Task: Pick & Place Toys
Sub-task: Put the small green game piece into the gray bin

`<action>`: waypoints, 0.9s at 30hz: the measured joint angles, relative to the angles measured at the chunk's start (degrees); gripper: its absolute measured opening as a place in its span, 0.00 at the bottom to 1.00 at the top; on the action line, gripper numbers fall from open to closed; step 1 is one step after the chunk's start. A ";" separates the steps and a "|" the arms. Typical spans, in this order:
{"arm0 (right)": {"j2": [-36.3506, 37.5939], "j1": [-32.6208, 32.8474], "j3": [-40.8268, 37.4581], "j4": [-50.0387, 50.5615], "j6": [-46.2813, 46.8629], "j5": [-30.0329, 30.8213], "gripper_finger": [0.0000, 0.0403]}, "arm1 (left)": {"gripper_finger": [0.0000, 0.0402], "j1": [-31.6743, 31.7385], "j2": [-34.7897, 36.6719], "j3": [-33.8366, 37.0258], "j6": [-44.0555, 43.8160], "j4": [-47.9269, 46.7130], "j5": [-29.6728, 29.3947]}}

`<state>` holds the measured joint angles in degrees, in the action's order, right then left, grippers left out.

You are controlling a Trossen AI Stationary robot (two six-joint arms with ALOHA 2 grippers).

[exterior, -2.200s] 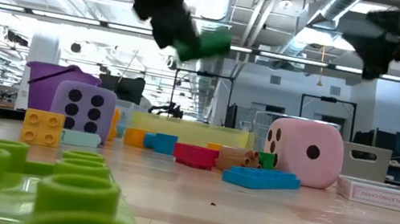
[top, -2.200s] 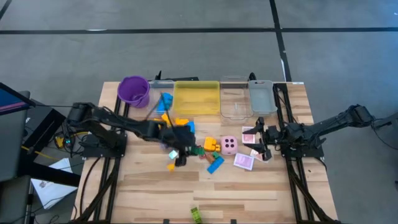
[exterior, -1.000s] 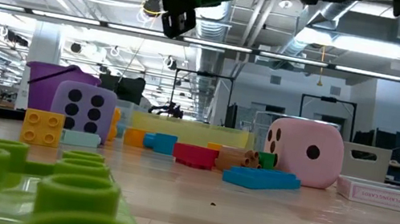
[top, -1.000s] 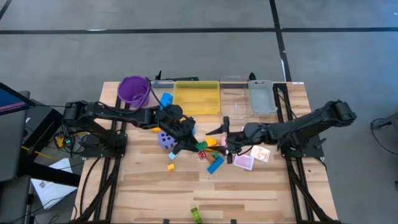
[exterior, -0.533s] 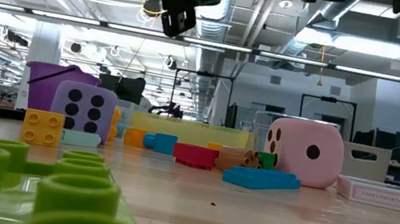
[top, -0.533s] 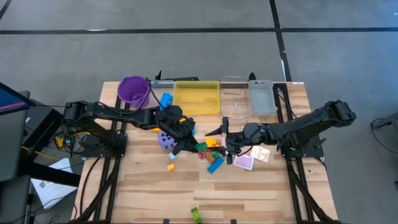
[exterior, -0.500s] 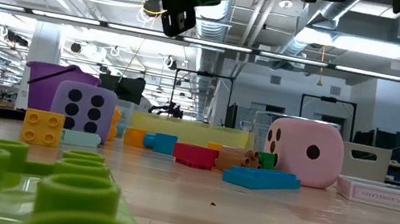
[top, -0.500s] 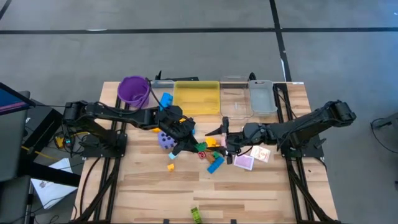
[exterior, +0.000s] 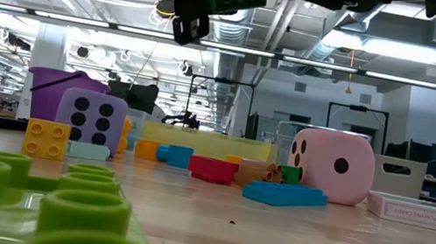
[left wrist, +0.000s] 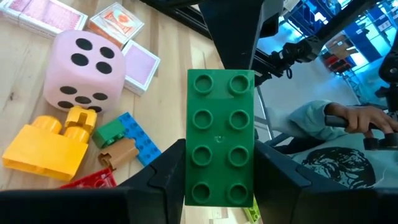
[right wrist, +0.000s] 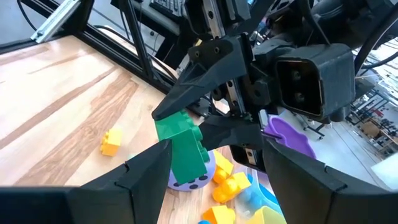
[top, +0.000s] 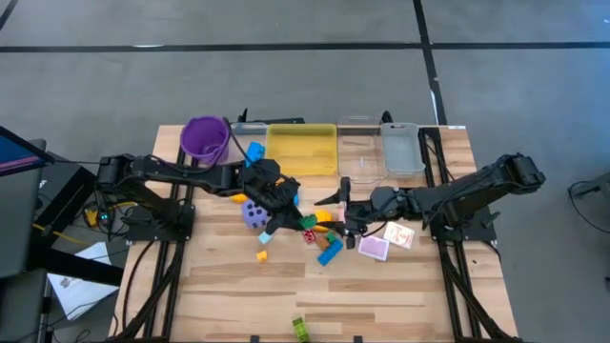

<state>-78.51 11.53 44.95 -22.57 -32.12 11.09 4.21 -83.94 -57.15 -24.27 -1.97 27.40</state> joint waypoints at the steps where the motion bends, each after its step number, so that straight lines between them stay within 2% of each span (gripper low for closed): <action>1: -0.01 -0.05 0.00 0.01 0.01 0.07 0.62 | 0.34 0.02 0.00 -0.04 0.00 -0.09 0.00; 17: -0.18 -0.05 0.00 0.06 0.16 -0.69 0.62 | 0.34 0.11 0.44 -0.40 -0.52 -2.70 0.08; 27: -0.06 -0.09 0.00 -0.34 0.16 -0.52 0.62 | 0.34 0.42 0.44 -0.28 -0.52 5.93 0.66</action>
<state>-78.57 11.44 44.95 -22.91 -31.97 10.56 4.63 -83.50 -57.43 -24.79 3.96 28.05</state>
